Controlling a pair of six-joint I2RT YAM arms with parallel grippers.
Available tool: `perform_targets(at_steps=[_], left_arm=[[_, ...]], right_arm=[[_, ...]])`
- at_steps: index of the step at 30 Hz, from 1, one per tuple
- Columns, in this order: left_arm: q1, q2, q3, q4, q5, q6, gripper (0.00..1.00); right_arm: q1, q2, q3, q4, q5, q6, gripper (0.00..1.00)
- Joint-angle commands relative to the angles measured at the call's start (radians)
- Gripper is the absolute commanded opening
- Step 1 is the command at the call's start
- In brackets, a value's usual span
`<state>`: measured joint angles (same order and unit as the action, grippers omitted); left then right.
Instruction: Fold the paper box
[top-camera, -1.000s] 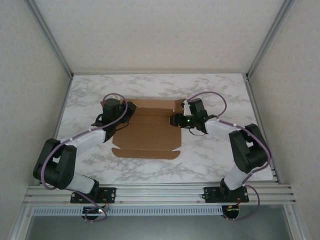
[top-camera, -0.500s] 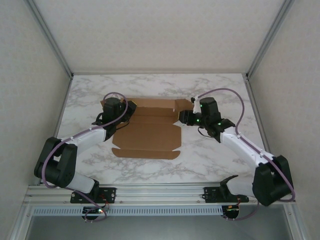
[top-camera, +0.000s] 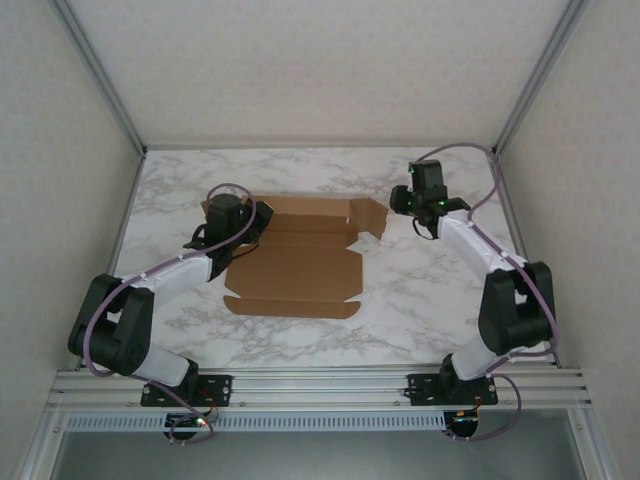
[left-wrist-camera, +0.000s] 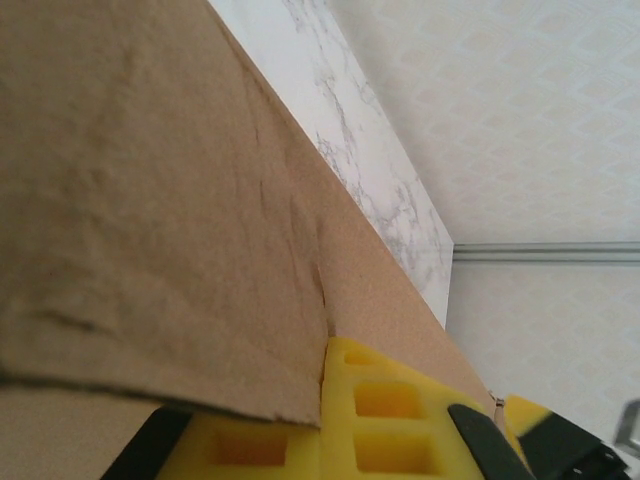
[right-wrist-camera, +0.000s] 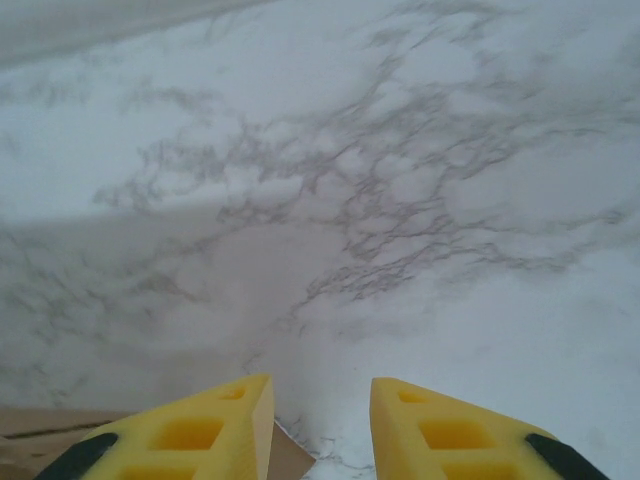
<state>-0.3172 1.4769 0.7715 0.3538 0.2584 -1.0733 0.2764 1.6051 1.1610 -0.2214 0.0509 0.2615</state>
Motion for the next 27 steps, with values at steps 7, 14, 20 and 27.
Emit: perform_targets(at_steps=[7,14,20,27], left_arm=[[0.014,0.027,0.011,-0.114,0.005,0.03,0.0],[0.018,0.033,0.0,-0.108,0.015,0.032,0.0],[0.024,0.026,0.004,-0.113,0.017,0.038,0.0],[0.023,0.028,-0.008,-0.104,0.02,0.039,0.0]], right_arm=[[-0.057,0.039,-0.041,0.129,-0.244,-0.441,0.3],[-0.062,0.004,-0.037,0.04,-0.19,-0.43,0.41],[-0.062,-0.088,0.123,-0.187,-0.159,-0.242,0.47],[-0.044,-0.005,0.264,-0.469,-0.457,-0.419,0.61]])
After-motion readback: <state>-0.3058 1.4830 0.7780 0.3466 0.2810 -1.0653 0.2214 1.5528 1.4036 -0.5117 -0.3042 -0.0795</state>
